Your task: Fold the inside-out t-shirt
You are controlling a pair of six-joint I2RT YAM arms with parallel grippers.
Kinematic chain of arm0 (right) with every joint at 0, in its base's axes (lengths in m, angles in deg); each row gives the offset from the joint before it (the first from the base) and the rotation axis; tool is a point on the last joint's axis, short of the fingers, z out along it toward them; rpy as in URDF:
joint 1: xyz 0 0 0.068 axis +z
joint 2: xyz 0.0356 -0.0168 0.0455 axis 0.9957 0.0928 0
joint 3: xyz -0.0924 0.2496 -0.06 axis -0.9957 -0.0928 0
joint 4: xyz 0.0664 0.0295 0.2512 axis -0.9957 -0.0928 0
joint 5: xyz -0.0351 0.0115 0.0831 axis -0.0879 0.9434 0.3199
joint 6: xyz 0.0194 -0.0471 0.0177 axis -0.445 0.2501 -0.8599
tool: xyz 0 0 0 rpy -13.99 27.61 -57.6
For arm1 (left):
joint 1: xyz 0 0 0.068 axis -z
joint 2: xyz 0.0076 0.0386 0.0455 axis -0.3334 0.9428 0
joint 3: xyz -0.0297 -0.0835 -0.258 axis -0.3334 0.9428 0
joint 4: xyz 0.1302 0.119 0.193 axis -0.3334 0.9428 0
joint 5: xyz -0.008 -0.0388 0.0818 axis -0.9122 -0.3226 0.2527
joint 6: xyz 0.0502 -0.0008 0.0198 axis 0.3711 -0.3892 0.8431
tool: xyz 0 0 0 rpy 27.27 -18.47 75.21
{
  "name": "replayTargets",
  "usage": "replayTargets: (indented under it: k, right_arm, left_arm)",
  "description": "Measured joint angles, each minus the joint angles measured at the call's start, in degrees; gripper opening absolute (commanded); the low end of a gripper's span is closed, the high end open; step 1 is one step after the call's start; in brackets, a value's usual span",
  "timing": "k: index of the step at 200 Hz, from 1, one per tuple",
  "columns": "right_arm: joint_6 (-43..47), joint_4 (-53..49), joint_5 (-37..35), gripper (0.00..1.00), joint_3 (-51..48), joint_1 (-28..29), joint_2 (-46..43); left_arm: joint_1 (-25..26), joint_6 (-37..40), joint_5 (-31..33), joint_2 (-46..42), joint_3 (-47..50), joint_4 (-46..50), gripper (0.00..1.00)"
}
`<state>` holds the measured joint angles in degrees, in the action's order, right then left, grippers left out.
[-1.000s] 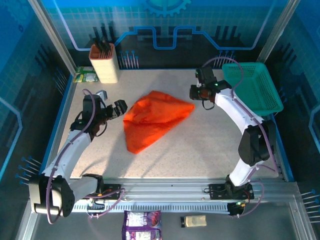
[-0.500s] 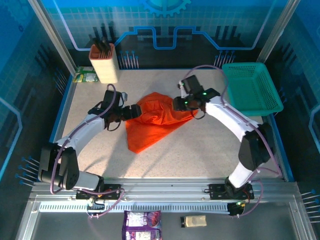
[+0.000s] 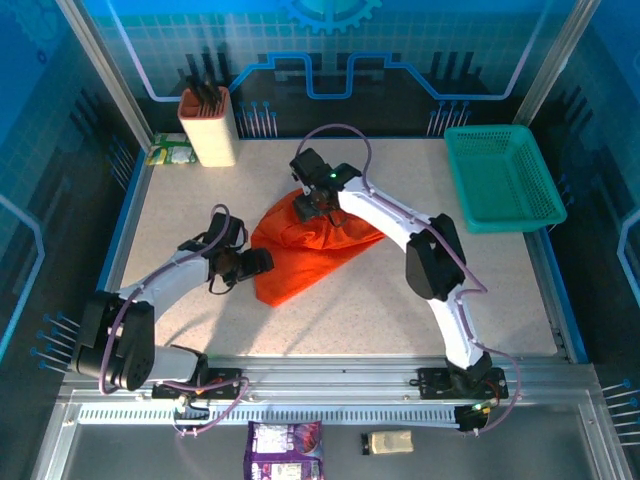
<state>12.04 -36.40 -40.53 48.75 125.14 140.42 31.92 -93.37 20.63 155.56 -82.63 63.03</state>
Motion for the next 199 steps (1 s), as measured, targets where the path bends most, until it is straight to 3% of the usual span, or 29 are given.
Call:
replayTargets:
  k: [19,34,66,82,107,164,199]
  right_arm:
    - [1.0,-1.5,-2.5,0.57,2.9,0.0,3.2]
    - [1.2,-2.5,-3.3,0.48,3.4,-0.3,4.7]
    - [1.4,-4.0,-2.8,0.0,3.4,-1.4,5.3]
    - [1.6,-4.0,-2.3,0.0,3.5,-2.4,5.3]
    - [1.6,-4.2,-0.9,0.0,4.1,-4.9,3.9]
    - [2.7,-6.5,1.6,0.0,17.4,-17.9,-9.0]
    - [3.2,-4.9,0.4,0.0,13.9,-24.9,-25.6]
  left_arm:
    - [0.0,-0.7,-0.6,1.9,0.0,-0.1,0.74]
    - [0.0,-0.8,-1.0,3.6,0.0,-0.1,0.67]
    - [0.0,-1.2,-1.8,6.4,0.0,-0.3,0.27]
    - [0.0,-1.1,-1.9,6.4,-0.2,-0.6,0.12]
    - [-0.2,-0.2,-0.9,6.3,-4.3,0.5,0.0]
    - [-9.1,4.3,0.7,1.4,-29.2,3.3,0.0]
    - [-13.2,7.3,1.9,-3.6,-40.3,4.7,0.0]
